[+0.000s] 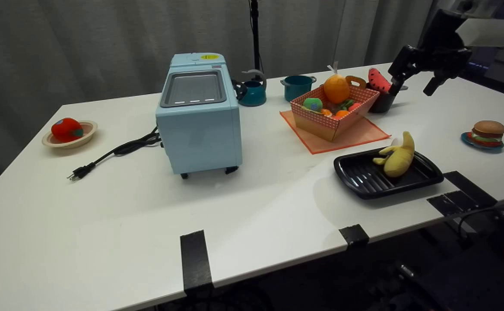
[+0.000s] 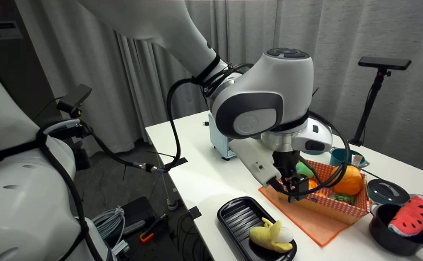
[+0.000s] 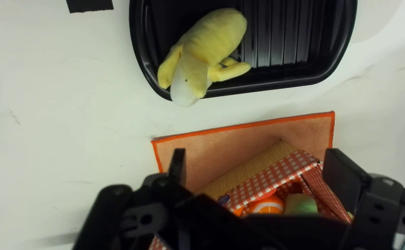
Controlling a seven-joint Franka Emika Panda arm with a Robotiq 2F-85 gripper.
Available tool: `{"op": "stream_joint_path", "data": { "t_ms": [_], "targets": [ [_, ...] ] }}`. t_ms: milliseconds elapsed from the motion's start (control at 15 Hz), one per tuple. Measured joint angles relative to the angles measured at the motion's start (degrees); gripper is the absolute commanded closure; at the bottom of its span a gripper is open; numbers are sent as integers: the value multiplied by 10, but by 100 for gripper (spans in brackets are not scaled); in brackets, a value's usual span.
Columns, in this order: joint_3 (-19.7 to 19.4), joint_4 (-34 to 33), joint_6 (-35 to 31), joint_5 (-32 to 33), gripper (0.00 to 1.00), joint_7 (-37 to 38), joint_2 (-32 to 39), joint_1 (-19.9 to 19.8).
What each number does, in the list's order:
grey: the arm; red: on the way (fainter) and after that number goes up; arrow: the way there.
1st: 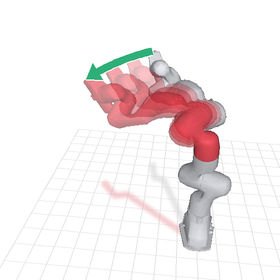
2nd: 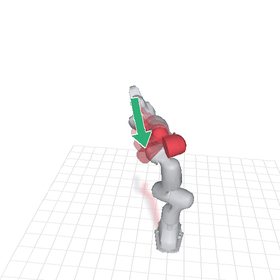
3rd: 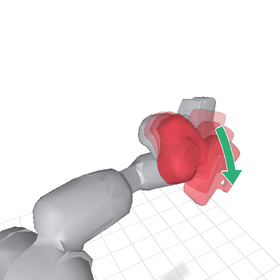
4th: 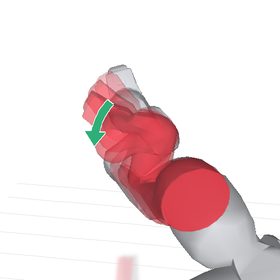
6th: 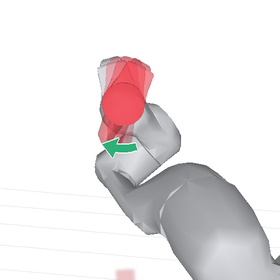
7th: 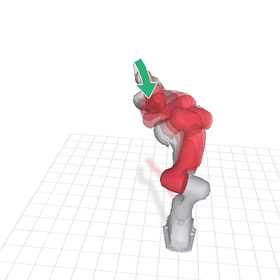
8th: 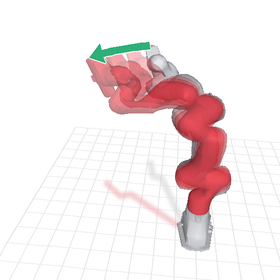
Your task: Put the banana plushy on the black tray
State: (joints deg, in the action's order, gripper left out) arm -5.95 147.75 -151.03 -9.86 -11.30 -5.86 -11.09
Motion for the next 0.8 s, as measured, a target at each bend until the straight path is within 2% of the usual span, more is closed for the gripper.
{"op": "stream_joint_path", "data": {
  "t_ms": [800],
  "targets": [
    [-5, 11, 0, 0, 0, 0, -17, 2]
  ]
}}
